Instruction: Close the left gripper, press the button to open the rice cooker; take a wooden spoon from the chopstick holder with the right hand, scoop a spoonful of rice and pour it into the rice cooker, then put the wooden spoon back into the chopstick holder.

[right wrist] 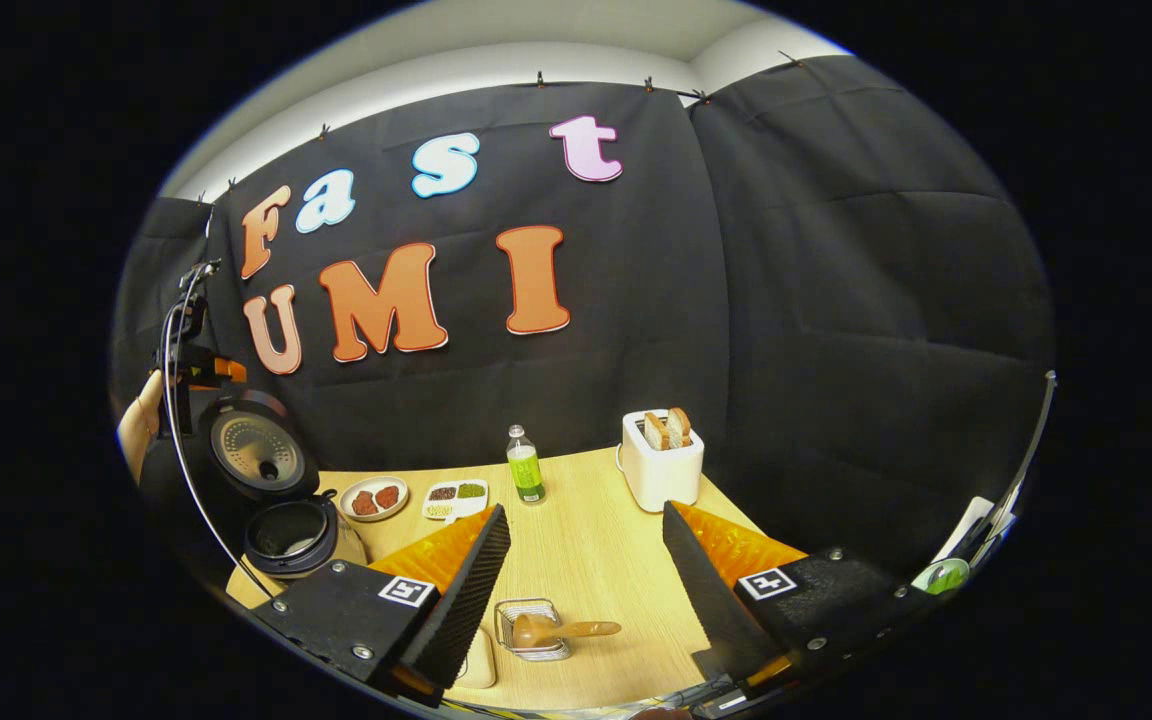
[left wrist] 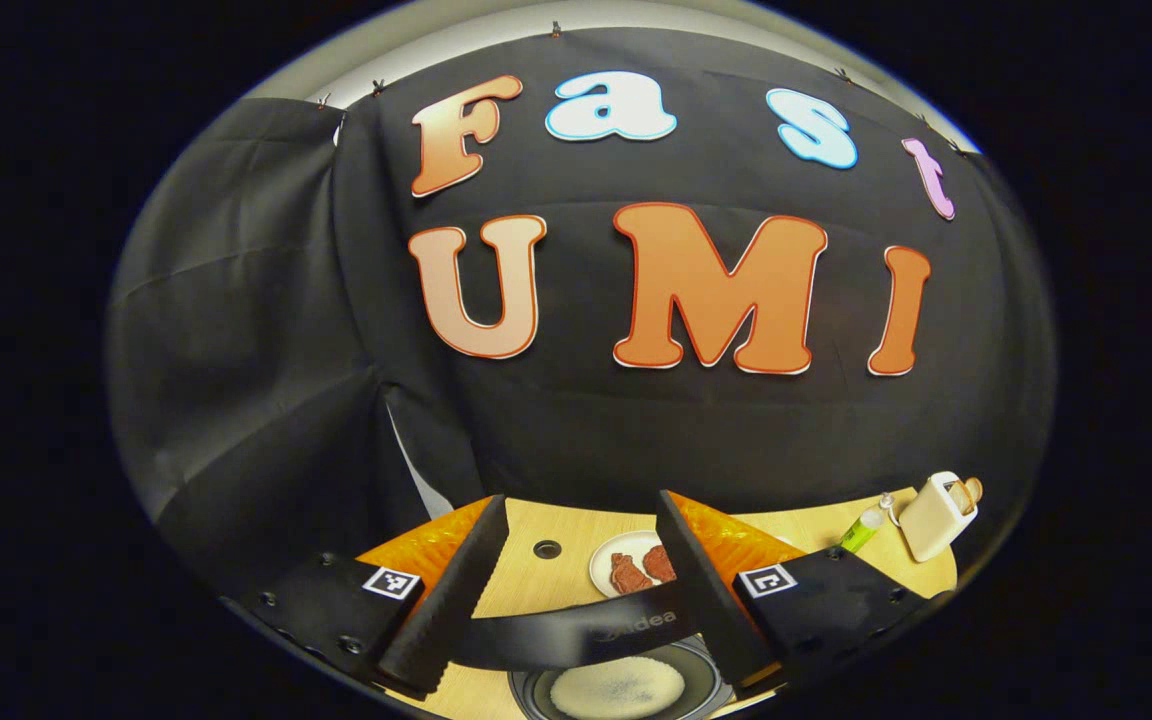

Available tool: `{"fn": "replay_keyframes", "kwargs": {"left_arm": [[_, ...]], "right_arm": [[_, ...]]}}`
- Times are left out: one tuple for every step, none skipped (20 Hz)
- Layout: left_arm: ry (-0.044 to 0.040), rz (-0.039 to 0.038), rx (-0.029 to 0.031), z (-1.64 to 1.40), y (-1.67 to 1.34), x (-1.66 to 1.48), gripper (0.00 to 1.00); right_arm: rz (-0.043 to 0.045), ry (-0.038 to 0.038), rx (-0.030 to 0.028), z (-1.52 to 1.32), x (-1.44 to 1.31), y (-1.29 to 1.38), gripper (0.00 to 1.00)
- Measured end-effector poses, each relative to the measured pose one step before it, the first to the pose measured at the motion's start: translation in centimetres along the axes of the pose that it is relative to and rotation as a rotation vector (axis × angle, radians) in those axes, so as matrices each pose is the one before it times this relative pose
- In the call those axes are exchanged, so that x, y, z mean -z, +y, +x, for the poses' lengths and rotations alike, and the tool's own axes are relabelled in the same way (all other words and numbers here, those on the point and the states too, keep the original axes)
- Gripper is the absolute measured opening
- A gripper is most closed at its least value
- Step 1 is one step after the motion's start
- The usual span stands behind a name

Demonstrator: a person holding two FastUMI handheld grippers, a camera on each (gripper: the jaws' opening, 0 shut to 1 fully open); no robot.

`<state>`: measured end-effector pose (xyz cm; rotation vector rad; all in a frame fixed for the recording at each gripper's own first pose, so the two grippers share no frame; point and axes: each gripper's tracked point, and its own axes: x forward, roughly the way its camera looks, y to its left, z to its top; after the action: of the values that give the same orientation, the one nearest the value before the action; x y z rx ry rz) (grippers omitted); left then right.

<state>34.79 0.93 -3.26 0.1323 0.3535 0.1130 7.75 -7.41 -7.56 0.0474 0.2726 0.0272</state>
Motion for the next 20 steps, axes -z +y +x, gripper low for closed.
{"fn": "replay_keyframes", "kwargs": {"left_arm": [[0.01308, 0.00055, 0.00307, 0.080, -0.156, 0.663, 0.97], [0.02024, -0.00134, 0.00447, -0.055, -0.075, 0.742, 0.97], [-0.02310, -0.00962, 0.00381, -0.147, -0.094, -0.220, 0.97], [0.00552, -0.00587, -0.00529, -0.413, -0.047, 0.548, 0.98], [-0.00664, -0.00552, -0.00160, -0.308, 0.088, -0.040, 0.99], [-0.00114, -0.01068, 0.00156, -0.304, -0.143, 0.348, 1.00], [0.00003, -0.00208, 0.00730, -0.678, -0.233, 0.532, 1.00], [0.00012, 0.00362, 0.00643, -0.493, -0.308, 0.347, 1.00], [0.00028, 0.01119, 0.00342, -0.757, -0.309, 0.544, 0.98], [-0.00883, 0.01573, 0.00028, -0.774, -0.256, 0.329, 0.98], [-0.00662, 0.01262, -0.00033, -0.632, -0.358, 0.422, 1.00], [0.00037, 0.00556, 0.00434, -0.594, -0.247, 0.640, 0.98], [0.00486, -0.00467, 0.00889, -0.550, -0.369, 0.757, 0.98], [0.01147, -0.01022, 0.01289, -0.846, -0.530, 1.010, 0.98], [0.01582, -0.01286, 0.01612, -0.682, -0.601, 1.099, 1.00], [0.01785, -0.01031, 0.01614, -0.732, -0.425, 1.298, 0.98], [0.01022, -0.00722, 0.01175, -0.613, -0.325, 1.150, 0.98], [0.00001, -0.00165, -0.00528, -0.586, 0.056, 1.114, 1.00], [-0.00756, 0.00666, -0.00144, -0.508, -0.105, 0.959, 1.00], [0.00224, 0.00538, 0.00073, -0.573, -0.214, 1.316, 1.00]], "right_arm": [[0.00855, 0.00145, -0.00192, 0.024, 0.026, 0.158, 0.95], [0.00561, 0.00094, -0.00388, 0.065, 0.001, 0.310, 0.95], [0.00191, -0.00077, -0.00246, -0.143, -0.051, 0.113, 0.95], [-0.00177, 0.00061, -0.00229, -0.099, -0.012, 0.160, 0.95], [-0.00171, -0.00275, -0.00201, -0.120, -0.113, 0.235, 0.95], [-0.00288, -0.00183, 0.00058, -0.125, -0.094, 0.141, 0.95], [-0.00535, -0.00064, -0.00234, -0.057, 0.054, 0.322, 0.95], [-0.00794, -0.00154, -0.00140, -0.133, -0.125, 0.172, 0.95], [-0.00611, -0.00085, -0.00131, -0.087, -0.014, 0.199, 0.95], [0.00317, -0.00683, 0.00237, -0.126, -0.208, 0.166, 0.95], [0.00652, -0.00687, -0.00467, -0.171, -0.430, 0.266, 0.95], [0.00896, -0.00465, -0.00769, -0.173, -0.129, 0.435, 0.95], [0.01088, -0.00315, -0.00765, -0.179, -0.034, 0.310, 0.95], [0.01113, -0.00170, -0.00851, -0.084, -0.050, 0.337, 0.95], [0.01505, 0.00277, -0.01259, -0.097, 0.132, 0.458, 0.95], [0.02106, 0.00425, -0.01792, -0.159, 0.123, 0.575, 0.95], [0.01285, 0.00211, -0.00885, -0.039, 0.086, 0.381, 0.95], [0.00237, -0.00020, -0.00437, 0.039, 0.199, 0.281, 0.95], [-0.00553, 0.00012, -0.00092, 0.037, 0.281, -0.024, 0.95], [-0.00784, 0.00426, -0.00034, -0.005, 0.263, 0.193, 0.94]]}}
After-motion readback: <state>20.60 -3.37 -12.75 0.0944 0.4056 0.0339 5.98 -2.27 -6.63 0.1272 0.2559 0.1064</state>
